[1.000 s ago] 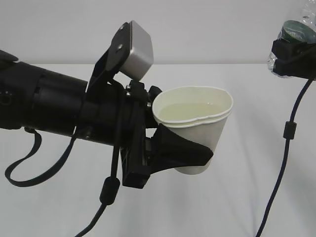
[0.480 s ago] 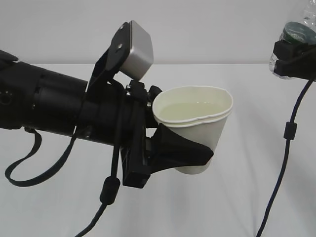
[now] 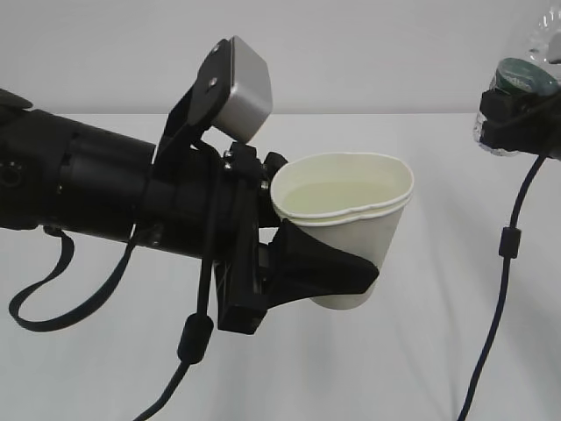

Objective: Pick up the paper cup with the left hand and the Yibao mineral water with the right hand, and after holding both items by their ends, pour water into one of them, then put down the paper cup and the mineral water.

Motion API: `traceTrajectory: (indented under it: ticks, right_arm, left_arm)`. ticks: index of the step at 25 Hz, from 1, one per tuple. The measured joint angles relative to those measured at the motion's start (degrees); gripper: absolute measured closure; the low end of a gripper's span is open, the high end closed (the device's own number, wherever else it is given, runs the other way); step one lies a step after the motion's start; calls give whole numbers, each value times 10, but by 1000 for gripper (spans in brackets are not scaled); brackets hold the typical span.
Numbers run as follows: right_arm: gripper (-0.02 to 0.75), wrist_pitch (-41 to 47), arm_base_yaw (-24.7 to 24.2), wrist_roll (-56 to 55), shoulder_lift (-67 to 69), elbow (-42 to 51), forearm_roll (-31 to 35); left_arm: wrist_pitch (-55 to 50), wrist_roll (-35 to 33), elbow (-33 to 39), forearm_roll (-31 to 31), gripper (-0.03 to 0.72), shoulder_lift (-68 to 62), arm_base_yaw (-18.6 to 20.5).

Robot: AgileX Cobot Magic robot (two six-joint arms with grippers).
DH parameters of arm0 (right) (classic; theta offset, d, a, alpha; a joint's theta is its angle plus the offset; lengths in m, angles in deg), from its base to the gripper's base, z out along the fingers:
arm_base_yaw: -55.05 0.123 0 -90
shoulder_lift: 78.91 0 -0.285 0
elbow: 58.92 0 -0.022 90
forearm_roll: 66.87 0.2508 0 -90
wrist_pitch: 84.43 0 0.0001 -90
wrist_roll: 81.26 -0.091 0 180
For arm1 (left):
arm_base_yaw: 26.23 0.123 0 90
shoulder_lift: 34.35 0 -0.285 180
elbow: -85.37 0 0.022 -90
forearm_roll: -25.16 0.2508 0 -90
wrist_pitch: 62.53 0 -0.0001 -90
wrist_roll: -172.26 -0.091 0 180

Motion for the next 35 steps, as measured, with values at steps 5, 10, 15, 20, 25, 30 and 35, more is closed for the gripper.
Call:
traceTrajectory:
  ticks: [5,10,15,20,25,30,35]
  right_arm:
    - [390,-16,0,0,24,0,9]
    - [390,-35,0,8,41,0,21]
    - [391,-59,0,13,66,0,25]
    - [393,-79,0,13,89,0,36]
    - [393,-99,0,23,119,0,46]
    - [393,-107,0,26,145,-8,49]
    - [393,-110,0,27,166,-23,50]
  left_arm:
    - [0,0,0,0,267,0,0]
    - [0,0,0,-1,267,0,0]
    - [0,0,0,-2,268,0,0]
    - [0,0,0,-8,268,0,0]
    - [3,0,0,-16,268,0,0]
    - [4,1,0,-19,268,0,0]
    - [4,1,0,-20,268,0,0]
